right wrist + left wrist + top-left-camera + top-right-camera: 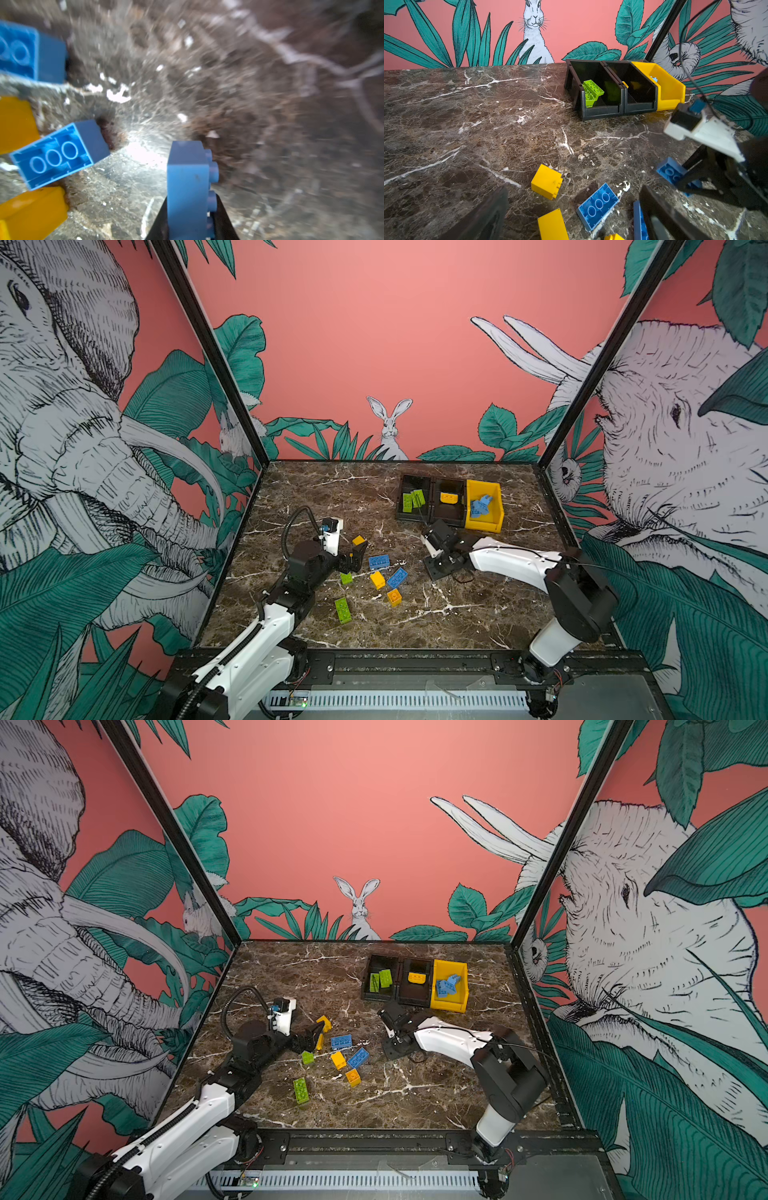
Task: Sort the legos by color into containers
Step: 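Lower the right gripper and grasp a blue brick, then carry the blue brick into the yellow bin and open the right gripper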
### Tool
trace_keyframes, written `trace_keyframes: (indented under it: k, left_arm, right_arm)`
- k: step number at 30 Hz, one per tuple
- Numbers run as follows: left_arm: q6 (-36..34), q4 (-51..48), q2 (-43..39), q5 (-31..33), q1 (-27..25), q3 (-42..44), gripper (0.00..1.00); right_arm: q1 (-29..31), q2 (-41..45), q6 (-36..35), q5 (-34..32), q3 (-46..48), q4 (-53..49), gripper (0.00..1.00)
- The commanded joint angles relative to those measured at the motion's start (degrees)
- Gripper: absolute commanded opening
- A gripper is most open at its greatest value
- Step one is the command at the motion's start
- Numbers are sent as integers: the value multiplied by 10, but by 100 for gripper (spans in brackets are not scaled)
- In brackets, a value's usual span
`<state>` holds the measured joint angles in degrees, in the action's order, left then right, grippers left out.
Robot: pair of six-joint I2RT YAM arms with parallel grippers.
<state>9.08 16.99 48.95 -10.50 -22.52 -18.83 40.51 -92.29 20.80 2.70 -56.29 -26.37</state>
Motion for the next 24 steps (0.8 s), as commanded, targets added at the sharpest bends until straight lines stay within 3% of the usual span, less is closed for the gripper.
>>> trace_keyframes:
  k: [1, 6, 12, 19, 24]
  left_arm:
    - [-13, 1, -5, 7, -4, -11, 99]
    - [-21, 4, 7, 10, -4, -13, 99]
    - [-30, 22, 17, -1, -3, -6, 99]
    - [-26, 50, 26, 13, -4, 10, 99]
    - [-29, 57, 43, 9, -4, 8, 99]
  right_arm:
    - [-52, 48, -39, 26, 1, -11, 11]
    - [-168, 72, -72, 75, -28, -29, 10]
    - [-260, 69, -84, 121, -87, -22, 9]
    - [-336, 16, -98, 134, -173, -20, 8]
    - [-348, -46, -116, 98, -236, -27, 8]
